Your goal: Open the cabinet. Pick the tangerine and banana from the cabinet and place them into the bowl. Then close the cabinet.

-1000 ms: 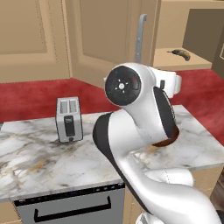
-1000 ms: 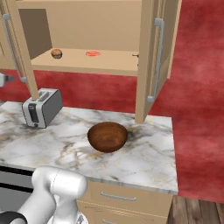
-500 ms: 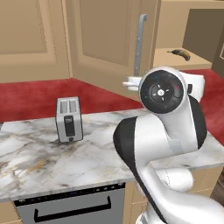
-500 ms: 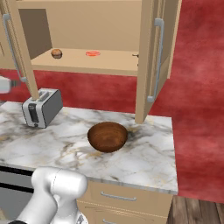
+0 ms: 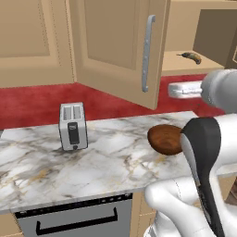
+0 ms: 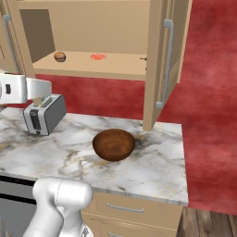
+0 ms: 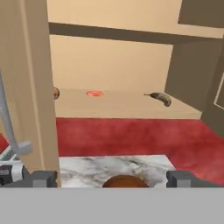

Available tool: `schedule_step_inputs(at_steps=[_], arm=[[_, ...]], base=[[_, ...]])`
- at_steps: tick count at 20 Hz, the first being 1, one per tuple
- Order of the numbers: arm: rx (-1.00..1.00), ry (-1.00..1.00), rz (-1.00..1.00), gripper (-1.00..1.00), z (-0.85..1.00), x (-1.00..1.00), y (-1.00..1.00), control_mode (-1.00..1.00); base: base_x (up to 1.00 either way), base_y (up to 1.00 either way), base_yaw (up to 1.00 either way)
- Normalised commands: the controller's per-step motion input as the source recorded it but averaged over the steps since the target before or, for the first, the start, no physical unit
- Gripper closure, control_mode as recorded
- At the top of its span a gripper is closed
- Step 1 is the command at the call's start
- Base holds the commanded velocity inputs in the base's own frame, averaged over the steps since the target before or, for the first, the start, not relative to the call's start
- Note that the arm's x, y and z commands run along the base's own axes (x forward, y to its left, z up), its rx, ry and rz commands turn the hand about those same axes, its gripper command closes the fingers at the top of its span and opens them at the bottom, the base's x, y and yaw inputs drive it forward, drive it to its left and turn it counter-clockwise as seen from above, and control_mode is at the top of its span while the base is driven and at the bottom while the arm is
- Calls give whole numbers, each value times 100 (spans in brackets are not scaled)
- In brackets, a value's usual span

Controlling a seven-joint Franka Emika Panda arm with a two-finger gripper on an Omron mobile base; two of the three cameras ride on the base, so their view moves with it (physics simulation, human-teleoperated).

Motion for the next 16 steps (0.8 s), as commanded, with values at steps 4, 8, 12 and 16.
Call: schedule_step_inputs(at_steps=[4,8,12,16], arm=[[0,1,46,-100,-7,0,-42,-100],[1,6,44,-100,-7,15,-10,-100],[4,7,27,-100,0,48,1,-100],[5,6,9,-100,0,62,14,-100]], base=[[0,0,0],[0,0,0],[0,0,0],[0,0,0]])
